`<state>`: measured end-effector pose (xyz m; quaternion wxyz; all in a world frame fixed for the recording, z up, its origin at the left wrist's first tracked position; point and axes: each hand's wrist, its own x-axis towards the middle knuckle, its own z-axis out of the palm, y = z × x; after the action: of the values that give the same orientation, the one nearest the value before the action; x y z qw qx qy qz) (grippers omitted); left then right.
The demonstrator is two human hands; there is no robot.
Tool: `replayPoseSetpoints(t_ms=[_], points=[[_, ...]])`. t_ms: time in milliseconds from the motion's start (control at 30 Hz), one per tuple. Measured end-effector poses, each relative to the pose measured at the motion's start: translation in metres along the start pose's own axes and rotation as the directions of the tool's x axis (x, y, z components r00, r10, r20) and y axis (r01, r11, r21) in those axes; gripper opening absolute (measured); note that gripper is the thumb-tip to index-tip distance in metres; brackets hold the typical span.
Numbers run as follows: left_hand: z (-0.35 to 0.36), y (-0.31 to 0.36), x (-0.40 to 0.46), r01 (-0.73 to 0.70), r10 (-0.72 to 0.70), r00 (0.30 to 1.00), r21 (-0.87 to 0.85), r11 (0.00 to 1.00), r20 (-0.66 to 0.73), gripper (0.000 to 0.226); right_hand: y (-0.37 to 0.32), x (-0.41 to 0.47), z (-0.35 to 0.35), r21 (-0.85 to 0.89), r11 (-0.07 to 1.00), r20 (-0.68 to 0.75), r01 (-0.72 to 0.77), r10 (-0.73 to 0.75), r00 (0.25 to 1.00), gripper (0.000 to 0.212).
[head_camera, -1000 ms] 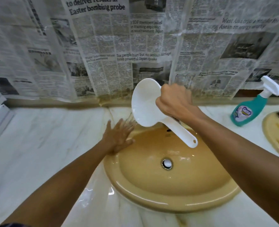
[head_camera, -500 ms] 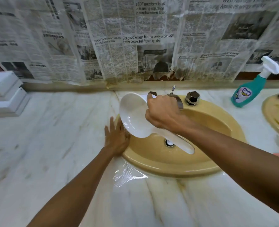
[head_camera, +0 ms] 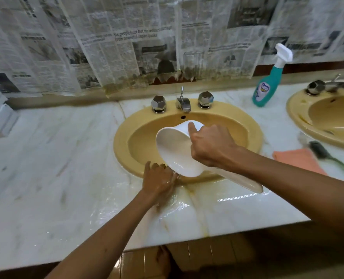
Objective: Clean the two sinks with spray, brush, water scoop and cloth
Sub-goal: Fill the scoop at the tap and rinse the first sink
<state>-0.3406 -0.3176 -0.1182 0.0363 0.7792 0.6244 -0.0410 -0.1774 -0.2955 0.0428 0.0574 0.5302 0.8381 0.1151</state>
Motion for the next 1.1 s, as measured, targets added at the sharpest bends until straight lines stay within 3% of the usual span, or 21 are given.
replayPoseSetpoints(t_ms=[67, 300, 433, 533, 667, 800, 900, 1000, 1100], points=[[0.002, 0.03, 0.004, -0.044, 0.044, 0.998, 0.0, 0.999, -0.048, 0.052, 0.022, -0.017, 0.006, -0.034, 0.998, -0.005, -0.045, 0.045, 0.999, 0.062], [0.006, 0.13, 0.041, -0.201, 0.201, 0.979, -0.057, 0.978, -0.02, 0.055, 0.1, -0.046, 0.016, -0.137, 0.97, -0.003, -0.202, 0.203, 0.979, 0.049], [-0.003, 0.184, 0.085, -0.247, 0.274, 0.956, -0.211, 0.946, 0.106, 0.047, 0.144, -0.048, 0.026, -0.221, 0.937, 0.021, -0.27, 0.282, 0.959, 0.046], [-0.01, 0.211, 0.128, -0.284, 0.358, 0.912, -0.323, 0.903, 0.198, 0.061, 0.172, -0.042, 0.036, -0.274, 0.907, 0.04, -0.32, 0.343, 0.938, 0.044], [-0.01, 0.228, 0.182, -0.388, 0.433, 0.889, -0.253, 0.886, 0.149, 0.072, 0.204, -0.015, 0.05, -0.342, 0.88, 0.011, -0.329, 0.354, 0.935, 0.067], [-0.008, 0.227, 0.225, -0.502, 0.511, 0.857, -0.123, 0.856, 0.061, 0.081, 0.224, 0.016, 0.062, -0.344, 0.873, -0.011, -0.345, 0.364, 0.931, 0.068], [-0.01, 0.217, 0.262, -0.514, 0.521, 0.852, -0.105, 0.851, 0.047, 0.079, 0.238, 0.039, 0.065, -0.273, 0.866, -0.057, -0.419, 0.42, 0.906, 0.067], [-0.02, 0.197, 0.301, -0.4, 0.429, 0.898, -0.216, 0.891, 0.103, 0.08, 0.247, 0.057, 0.06, -0.201, 0.845, -0.07, -0.495, 0.491, 0.868, 0.066], [-0.03, 0.17, 0.319, -0.3, 0.345, 0.929, -0.27, 0.915, 0.137, 0.076, 0.249, 0.057, 0.062, 0.064, 0.745, -0.051, -0.664, 0.667, 0.744, 0.052]])
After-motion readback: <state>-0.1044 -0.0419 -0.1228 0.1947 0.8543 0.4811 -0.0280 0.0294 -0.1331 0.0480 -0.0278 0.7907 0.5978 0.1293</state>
